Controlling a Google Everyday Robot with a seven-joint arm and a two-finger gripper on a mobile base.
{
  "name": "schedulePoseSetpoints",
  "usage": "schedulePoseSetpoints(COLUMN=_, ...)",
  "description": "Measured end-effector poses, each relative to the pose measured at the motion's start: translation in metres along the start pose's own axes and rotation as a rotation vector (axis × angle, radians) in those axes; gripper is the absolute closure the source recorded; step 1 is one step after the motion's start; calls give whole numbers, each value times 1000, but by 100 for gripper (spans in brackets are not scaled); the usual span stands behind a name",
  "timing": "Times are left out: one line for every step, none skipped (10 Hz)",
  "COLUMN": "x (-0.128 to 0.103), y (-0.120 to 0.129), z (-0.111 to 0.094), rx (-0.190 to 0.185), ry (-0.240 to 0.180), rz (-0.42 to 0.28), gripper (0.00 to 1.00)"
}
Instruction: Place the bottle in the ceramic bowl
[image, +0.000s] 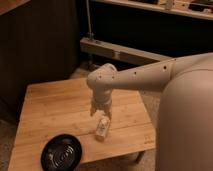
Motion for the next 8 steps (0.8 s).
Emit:
schedulePoseSetpoints(x=0, y=-2, z=9, rx=4, ry=10, rz=1, gripper=35)
schedulePoseSetpoints(x=1, y=-6, z=21, rx=13, ry=20, rz=0, gripper=35)
schedulePoseSetpoints(x=1, y=-9, z=24, rx=15, ry=24, rz=5, gripper=35)
schedulePoseSetpoints(x=2, y=-14, z=26, rx=19, ry=28, rz=15, gripper=35)
schedulePoseSetpoints(x=2, y=-19, z=27, rx=19, ry=28, rz=27, gripper=35)
schedulePoseSetpoints(x=3, y=-22, z=28, rx=19, ry=29, rz=34, gripper=35)
schedulePoseSetpoints(x=3, y=-24, z=31, rx=19, ry=31, rz=38, gripper=35)
schedulePoseSetpoints(x=4, y=-26, z=35, rx=20, ry=33, rz=42, gripper=35)
